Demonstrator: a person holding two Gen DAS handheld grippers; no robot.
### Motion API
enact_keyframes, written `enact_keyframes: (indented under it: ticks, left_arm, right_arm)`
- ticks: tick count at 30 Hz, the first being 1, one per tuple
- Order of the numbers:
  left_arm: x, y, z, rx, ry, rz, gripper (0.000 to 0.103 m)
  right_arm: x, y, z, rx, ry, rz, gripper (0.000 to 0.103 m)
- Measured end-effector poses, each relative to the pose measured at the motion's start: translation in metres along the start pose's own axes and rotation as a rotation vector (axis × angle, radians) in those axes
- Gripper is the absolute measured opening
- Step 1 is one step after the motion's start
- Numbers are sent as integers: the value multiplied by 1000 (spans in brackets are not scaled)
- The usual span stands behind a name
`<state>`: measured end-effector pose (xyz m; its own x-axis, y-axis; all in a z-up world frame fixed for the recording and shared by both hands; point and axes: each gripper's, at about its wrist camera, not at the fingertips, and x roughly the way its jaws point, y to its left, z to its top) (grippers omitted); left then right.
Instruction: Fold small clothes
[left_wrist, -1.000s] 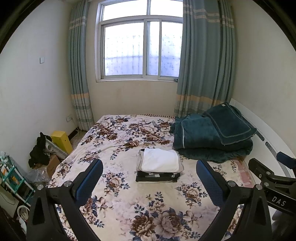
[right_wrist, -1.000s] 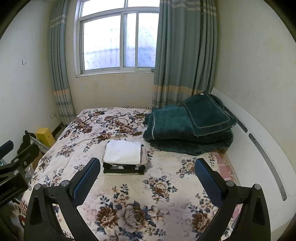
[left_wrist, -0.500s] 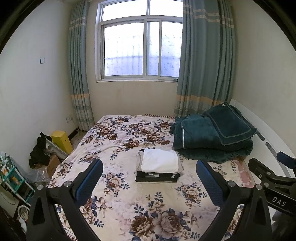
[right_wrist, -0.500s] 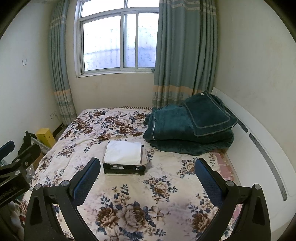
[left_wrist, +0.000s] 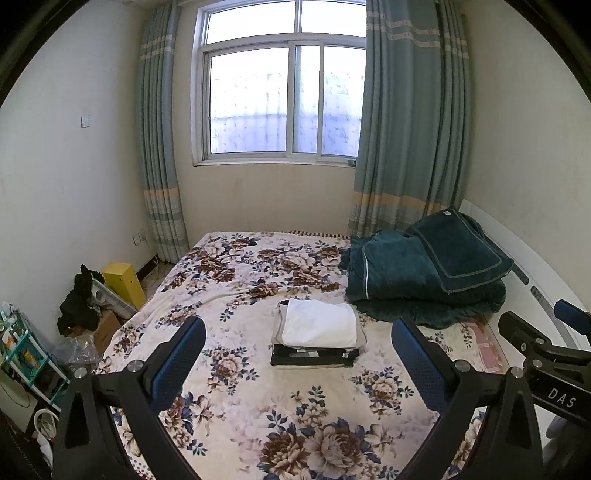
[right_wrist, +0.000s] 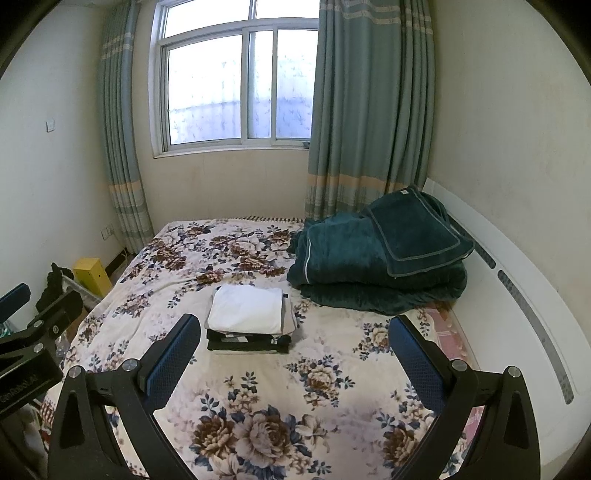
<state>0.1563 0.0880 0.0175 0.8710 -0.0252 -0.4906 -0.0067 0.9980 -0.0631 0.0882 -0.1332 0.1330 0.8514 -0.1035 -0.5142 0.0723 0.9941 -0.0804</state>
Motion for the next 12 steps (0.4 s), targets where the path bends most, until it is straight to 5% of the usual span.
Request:
enact_keyframes:
  ticks: [12]
  left_arm:
    - [7,-4,6,8,-15,17,103]
  right_arm:
    - [1,-2,-1,1,0,-2,103]
